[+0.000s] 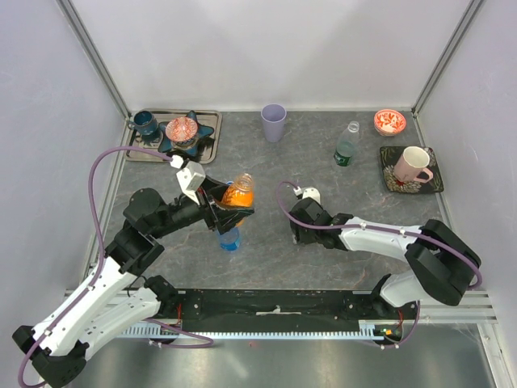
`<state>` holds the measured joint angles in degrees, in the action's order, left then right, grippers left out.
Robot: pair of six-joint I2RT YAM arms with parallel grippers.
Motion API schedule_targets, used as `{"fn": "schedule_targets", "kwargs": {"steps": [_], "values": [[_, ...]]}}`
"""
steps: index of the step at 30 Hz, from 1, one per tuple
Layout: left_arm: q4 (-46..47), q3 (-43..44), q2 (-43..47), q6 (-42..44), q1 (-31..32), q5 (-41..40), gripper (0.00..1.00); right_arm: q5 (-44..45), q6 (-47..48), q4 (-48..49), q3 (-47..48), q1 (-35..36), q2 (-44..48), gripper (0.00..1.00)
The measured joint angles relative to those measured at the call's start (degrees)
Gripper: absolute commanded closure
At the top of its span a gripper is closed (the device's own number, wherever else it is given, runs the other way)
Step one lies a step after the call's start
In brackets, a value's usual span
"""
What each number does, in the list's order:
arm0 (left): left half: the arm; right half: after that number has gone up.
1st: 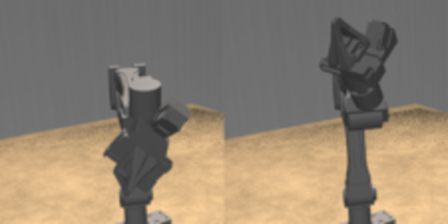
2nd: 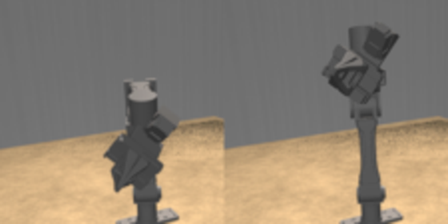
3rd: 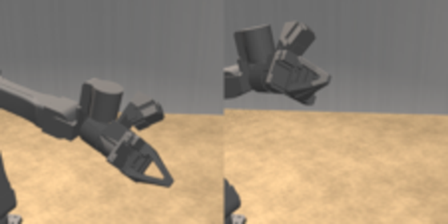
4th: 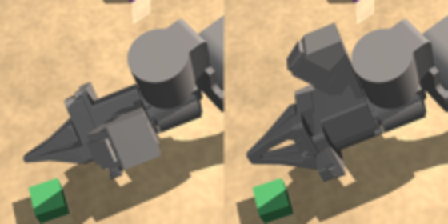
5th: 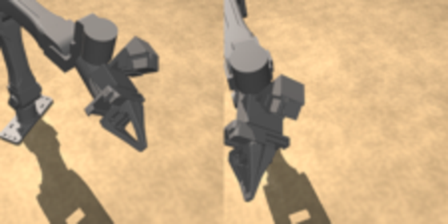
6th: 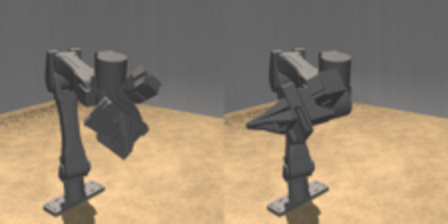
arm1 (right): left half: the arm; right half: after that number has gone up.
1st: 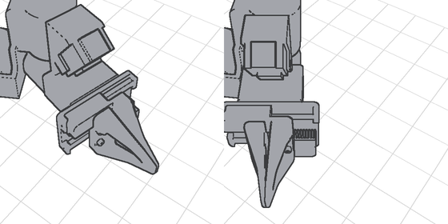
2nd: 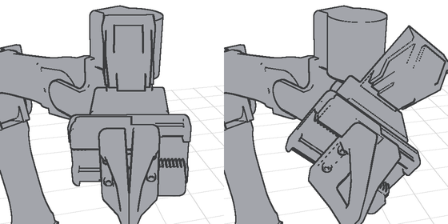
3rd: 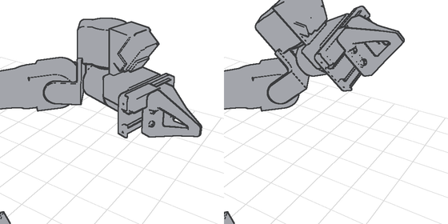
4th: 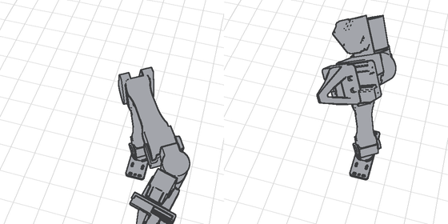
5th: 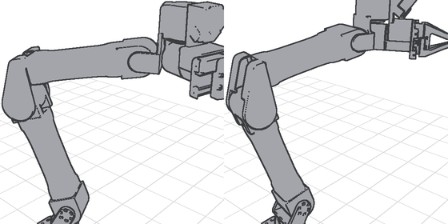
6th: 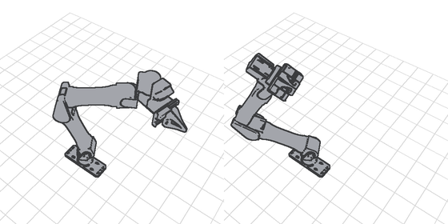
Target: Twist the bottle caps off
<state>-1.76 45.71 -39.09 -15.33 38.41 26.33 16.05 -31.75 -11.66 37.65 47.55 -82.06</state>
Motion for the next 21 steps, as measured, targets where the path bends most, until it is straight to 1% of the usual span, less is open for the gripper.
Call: {"fn": "schedule_targets", "kwargs": {"steps": [6, 9, 11, 14, 15, 18, 19, 21], "values": [[-0.35, -0.17, 0.0, 0.0, 0.0, -0.33, 0.6, -0.74, -0.02, -2.89, 0.13, 0.44, 1.73, 0.31], [-0.55, -0.17, 0.0, 0.02, 0.0, -0.52, 0.6, -0.42, -0.17, -7.41, 2.19, 0.72, 6.25, 0.27], [-0.87, -0.17, 0.0, 0.15, 0.0, -0.72, 0.6, 0.61, -0.17, -11.06, 5.57, 0.74, 10.21, 0.27], [-1.16, -0.17, -0.5, 0.59, 0.0, -0.74, 0.6, 3.98, 0.39, -17.16, 15.26, 0.83, 15.76, 0.27], [-1.16, -0.17, -0.85, 0.74, 0.0, -0.74, 0.6, 5.55, 1.09, -19.21, 19.91, 0.85, 17.31, 0.26], [-1.16, -0.02, -2.67, 1.33, 0.0, -0.57, 0.6, 7.06, 3.26, -20.35, 28.59, 0.87, 21.81, 0.22], [-1.18, 0.22, -3.69, 1.62, 0.0, -0.31, 0.6, 6.45, 3.91, -20.28, 30.45, 0.85, 23.82, 0.18], [-1.2, 1.11, -5.99, 2.25, 0.0, 0.68, 0.6, 3.78, 4.72, -19.21, 32.48, 0.87, 27.43, 0.16]]}}
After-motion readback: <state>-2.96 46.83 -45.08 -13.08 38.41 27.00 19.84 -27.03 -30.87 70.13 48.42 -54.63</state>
